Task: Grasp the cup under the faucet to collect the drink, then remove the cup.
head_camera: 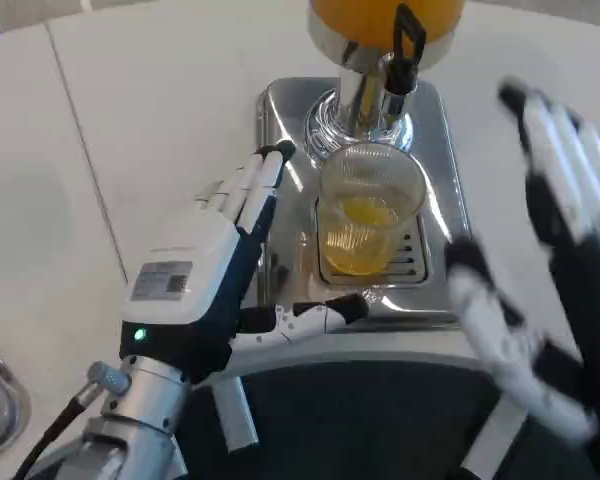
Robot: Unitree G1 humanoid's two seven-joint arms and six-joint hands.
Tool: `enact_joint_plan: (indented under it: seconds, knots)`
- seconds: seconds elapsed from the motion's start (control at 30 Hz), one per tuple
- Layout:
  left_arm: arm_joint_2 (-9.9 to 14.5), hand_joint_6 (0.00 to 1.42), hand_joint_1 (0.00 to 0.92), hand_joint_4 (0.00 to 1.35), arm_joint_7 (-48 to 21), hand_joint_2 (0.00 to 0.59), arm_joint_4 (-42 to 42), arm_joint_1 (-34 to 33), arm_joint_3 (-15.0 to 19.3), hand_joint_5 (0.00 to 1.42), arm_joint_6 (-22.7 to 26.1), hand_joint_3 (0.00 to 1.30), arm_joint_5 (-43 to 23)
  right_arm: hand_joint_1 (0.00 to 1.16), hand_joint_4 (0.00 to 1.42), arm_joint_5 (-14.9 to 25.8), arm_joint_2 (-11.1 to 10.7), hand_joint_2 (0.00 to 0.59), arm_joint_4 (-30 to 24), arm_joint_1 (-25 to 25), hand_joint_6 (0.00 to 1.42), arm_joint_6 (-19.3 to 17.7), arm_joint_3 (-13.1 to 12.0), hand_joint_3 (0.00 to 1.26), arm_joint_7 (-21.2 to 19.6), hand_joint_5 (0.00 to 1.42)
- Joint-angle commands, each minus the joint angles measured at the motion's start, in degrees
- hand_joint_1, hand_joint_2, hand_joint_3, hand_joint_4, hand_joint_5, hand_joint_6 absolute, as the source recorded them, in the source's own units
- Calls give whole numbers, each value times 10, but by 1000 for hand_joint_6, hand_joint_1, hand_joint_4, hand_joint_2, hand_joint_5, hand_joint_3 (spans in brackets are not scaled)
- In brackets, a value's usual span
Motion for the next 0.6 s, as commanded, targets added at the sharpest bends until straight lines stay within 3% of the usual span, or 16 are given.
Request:
enact_joint_plan:
  seconds: [0.03, 0.1, 0.3, 0.6]
  knots:
    - [-3, 194, 130, 0, 18, 41, 17, -8, 0, 152, -11, 0, -12, 296, 0, 62, -26, 450, -8, 110, 0, -90, -72, 0, -27, 0]
    - [-7, 203, 127, 0, 22, 32, 24, -12, -1, 161, -13, 0, -17, 301, 0, 77, -39, 437, -8, 156, 0, -114, -94, 0, -37, 0]
    - [-18, 205, 129, 0, 32, 31, 55, -36, -12, 163, -17, 0, -20, 343, 0, 109, -62, 406, 2, 219, 0, -157, -137, 0, -56, 0]
    - [-36, 202, 152, 0, 45, 29, 120, -78, -26, 163, -41, 0, -37, 372, 0, 139, -75, 398, 3, 244, 0, -188, -177, 0, -51, 0]
